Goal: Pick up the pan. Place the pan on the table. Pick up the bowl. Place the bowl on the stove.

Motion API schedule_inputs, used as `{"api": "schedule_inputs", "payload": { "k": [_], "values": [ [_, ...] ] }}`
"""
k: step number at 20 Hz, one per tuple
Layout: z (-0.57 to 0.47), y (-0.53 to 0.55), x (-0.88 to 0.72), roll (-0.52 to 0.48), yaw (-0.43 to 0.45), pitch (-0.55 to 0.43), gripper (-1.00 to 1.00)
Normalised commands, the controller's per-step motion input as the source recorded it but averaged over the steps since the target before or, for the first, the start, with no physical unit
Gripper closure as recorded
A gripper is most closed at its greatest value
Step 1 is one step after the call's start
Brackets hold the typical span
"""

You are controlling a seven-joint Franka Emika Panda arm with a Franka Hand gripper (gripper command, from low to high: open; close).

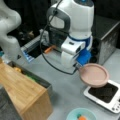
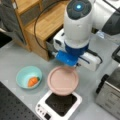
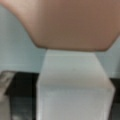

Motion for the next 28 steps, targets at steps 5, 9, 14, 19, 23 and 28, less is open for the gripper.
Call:
{"api": "schedule_inputs", "payload": {
  "k": [5,9,14,19,23,28],
  "values": [
    [-0.03,-0.13,-0.56,0.133,0.032,-0.143,1.00],
    [-0.09,-0.12,-0.61,0.154,0.018,-0.199,1.00],
    [-0.13,-0.09,-0.55,0.174,0.010,-0.235,1.00],
    [-0.18,-0.08,-0.45,0.218,0.026,-0.260,1.00],
    [-0.43,-0.10,-0.29,0.234,0.035,-0.326,1.00],
    [-0.45,-0.11,-0.14,0.211,-0.018,-0.292,1.00]
  ]
}}
